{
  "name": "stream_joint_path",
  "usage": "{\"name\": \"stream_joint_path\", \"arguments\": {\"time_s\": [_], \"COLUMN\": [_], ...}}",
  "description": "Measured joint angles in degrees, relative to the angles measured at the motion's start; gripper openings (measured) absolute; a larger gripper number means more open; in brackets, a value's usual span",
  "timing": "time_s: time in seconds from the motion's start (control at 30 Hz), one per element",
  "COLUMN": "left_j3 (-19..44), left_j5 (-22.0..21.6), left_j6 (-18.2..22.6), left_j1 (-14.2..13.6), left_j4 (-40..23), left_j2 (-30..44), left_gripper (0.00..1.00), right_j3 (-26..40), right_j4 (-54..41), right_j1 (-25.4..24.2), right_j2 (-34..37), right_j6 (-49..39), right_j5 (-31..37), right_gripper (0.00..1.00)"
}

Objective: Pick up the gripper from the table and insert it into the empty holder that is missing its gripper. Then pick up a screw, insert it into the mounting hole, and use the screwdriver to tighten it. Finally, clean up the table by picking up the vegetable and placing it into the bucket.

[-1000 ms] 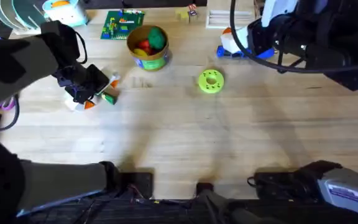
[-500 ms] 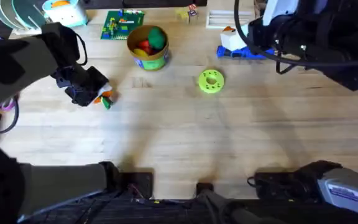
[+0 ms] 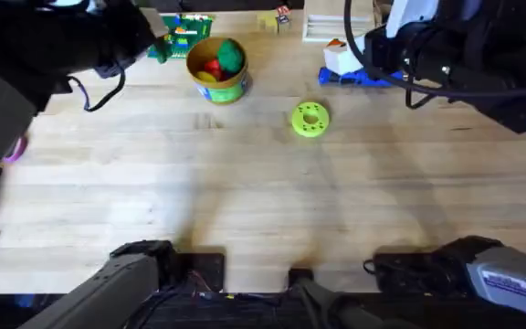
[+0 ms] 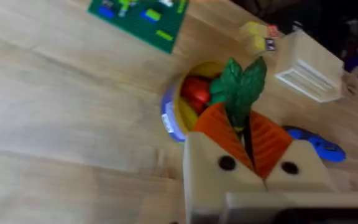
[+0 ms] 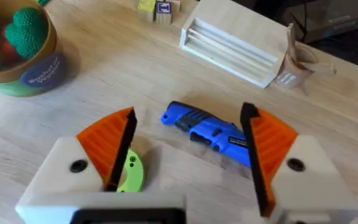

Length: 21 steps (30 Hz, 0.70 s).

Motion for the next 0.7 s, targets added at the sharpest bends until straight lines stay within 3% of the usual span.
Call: {"name": "stream_joint_path", "arguments": {"time_s": [0.2, 0.4, 0.7], "left_j3": [0.02, 0.02, 0.0], "left_j5": [2.69, 2.78, 2.83], "left_j6": [1.69, 0.08, -5.13], "left_j1": [-7.47, -7.79, -7.73], "left_j4": [7.99, 12.83, 12.72], "left_j2": [5.53, 14.44, 19.96], "left_gripper": [0.014, 0.014, 0.016], "right_j3": [0.0, 0.0, 0.0], "right_j4": [0.0, 0.0, -0.02], "right_j1": [0.0, 0.0, 0.0], "right_j2": [0.0, 0.0, 0.0], "right_j6": [0.0, 0.0, 0.0], "right_j5": [0.0, 0.0, 0.0], "right_gripper": [0.991, 0.991, 0.991]}}
